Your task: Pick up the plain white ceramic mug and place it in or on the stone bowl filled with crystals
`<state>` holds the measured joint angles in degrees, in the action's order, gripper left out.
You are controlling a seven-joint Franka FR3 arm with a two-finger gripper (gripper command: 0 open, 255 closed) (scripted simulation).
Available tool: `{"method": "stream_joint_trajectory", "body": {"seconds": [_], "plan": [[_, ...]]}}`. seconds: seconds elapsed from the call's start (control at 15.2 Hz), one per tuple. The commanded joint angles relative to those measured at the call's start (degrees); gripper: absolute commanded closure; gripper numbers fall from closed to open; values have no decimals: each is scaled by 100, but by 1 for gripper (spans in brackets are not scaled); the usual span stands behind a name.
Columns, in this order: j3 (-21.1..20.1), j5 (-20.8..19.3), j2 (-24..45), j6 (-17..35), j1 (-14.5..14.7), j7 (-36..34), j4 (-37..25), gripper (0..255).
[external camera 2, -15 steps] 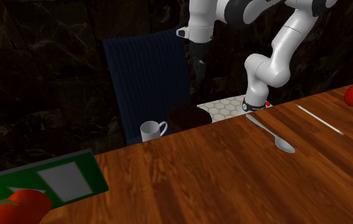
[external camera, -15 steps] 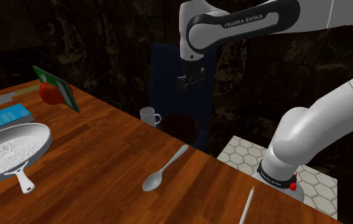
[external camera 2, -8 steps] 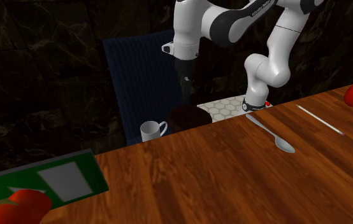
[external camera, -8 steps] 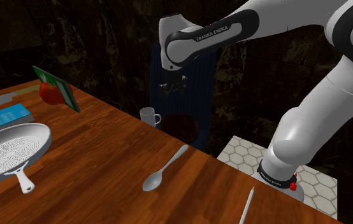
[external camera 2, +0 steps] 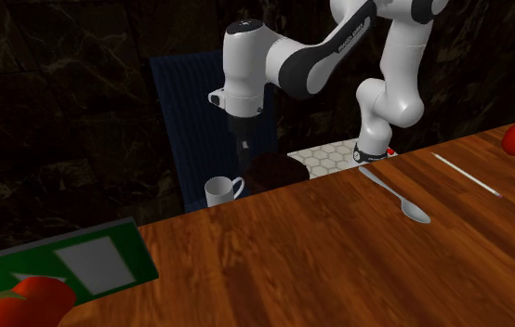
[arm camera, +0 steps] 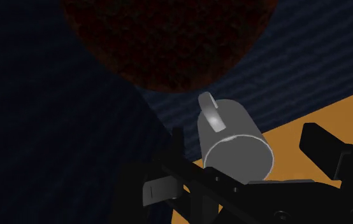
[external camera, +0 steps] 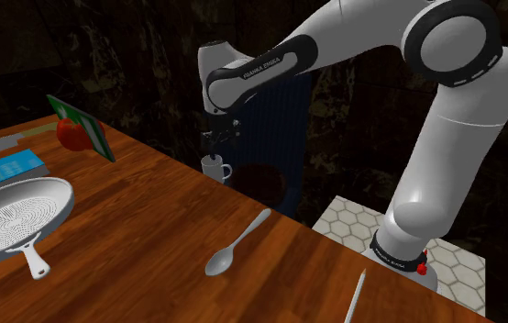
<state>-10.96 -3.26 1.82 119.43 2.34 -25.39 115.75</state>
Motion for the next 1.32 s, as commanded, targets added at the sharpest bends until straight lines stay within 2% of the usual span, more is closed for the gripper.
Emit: {"method": "stream_joint_trajectory", "body": {"seconds": [0.0, 0.26, 0.33, 0.79, 1.25], "plan": [[-51, -103, 447, 138, 63, -166, -339, 0], [-78, -310, 1312, 245, 199, -404, -1152, 0], [-75, -318, 1351, 247, 209, -413, -1192, 0], [-39, -408, 1628, 734, 220, -471, -976, 0], [-39, -407, 1628, 734, 221, -470, -976, 0]]}}
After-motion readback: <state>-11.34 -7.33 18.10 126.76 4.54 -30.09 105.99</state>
